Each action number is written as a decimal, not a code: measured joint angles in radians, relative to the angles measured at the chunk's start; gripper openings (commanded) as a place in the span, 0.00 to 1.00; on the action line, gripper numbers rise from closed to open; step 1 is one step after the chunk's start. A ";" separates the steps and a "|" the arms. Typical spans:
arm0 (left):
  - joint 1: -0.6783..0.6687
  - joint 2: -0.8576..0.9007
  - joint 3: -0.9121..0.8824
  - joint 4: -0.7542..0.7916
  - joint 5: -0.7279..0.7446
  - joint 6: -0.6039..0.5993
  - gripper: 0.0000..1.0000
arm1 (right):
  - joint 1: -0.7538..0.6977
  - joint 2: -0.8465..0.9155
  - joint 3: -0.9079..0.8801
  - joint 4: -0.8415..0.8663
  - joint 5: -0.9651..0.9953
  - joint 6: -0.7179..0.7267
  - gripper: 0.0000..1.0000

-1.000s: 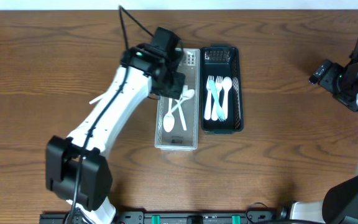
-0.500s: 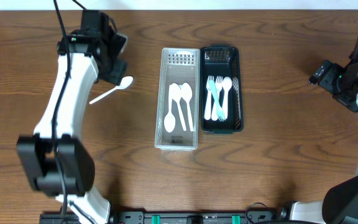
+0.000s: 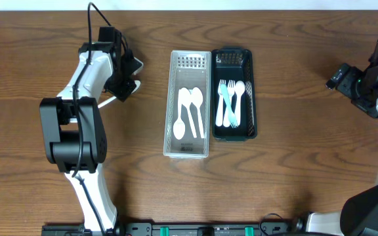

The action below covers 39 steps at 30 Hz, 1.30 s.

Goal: Pack container
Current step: 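Grasp the last white spoon with the left gripper, then place the last white spoon into the clear tray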

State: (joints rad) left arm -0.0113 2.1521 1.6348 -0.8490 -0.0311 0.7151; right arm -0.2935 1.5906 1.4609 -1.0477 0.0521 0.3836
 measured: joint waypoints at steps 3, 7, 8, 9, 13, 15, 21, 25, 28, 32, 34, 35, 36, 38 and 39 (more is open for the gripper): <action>0.003 0.019 0.000 0.016 0.000 0.037 0.58 | 0.000 0.000 0.000 0.000 0.000 0.000 0.99; 0.008 0.050 0.000 0.023 0.000 0.053 0.44 | 0.000 0.000 0.000 0.000 0.000 0.000 0.99; 0.009 0.052 0.002 0.019 0.004 0.055 0.36 | 0.000 0.000 0.000 0.000 0.000 0.000 0.99; 0.009 0.052 0.002 0.020 0.001 0.060 0.26 | 0.000 0.000 0.000 0.000 0.000 0.000 0.99; 0.010 0.055 0.002 0.008 0.000 0.048 0.06 | 0.000 0.000 0.000 0.000 0.000 0.000 0.99; 0.010 0.056 0.002 -0.007 0.000 0.038 0.06 | 0.000 0.000 0.000 0.000 0.000 0.000 0.99; 0.004 0.050 0.004 -0.112 -0.002 -0.077 0.06 | 0.000 0.000 0.000 0.000 0.000 0.000 0.99; -0.026 0.012 0.051 -0.251 -0.003 -0.193 0.06 | 0.000 0.000 0.000 0.000 0.000 0.000 0.99; -0.077 -0.082 0.120 -0.288 -0.001 -0.292 0.06 | 0.000 0.000 0.000 0.000 0.000 0.000 0.99; -0.175 -0.286 0.191 -0.277 0.051 -0.433 0.06 | 0.000 0.000 -0.001 -0.001 0.000 0.000 0.99; -0.226 -0.369 0.209 -0.277 0.094 -0.503 0.06 | 0.000 0.000 -0.001 -0.002 0.000 0.000 0.99; -0.254 -0.403 0.216 -0.277 0.116 -0.545 0.06 | 0.000 0.000 0.000 -0.002 0.000 0.000 0.99; -0.279 -0.425 0.220 -0.278 0.137 -0.584 0.06 | 0.000 0.000 -0.001 -0.002 0.000 0.000 0.99; -0.327 -0.440 0.220 -0.280 0.166 -0.652 0.06 | 0.000 0.000 -0.001 -0.002 0.000 0.000 0.99; -0.346 -0.435 0.214 -0.278 0.175 -0.673 0.06 | 0.000 0.000 -0.001 -0.002 0.000 0.000 0.99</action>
State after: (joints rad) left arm -0.3573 1.7168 1.8492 -1.1267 0.1436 0.0425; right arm -0.2935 1.5906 1.4601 -1.0492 0.0521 0.3836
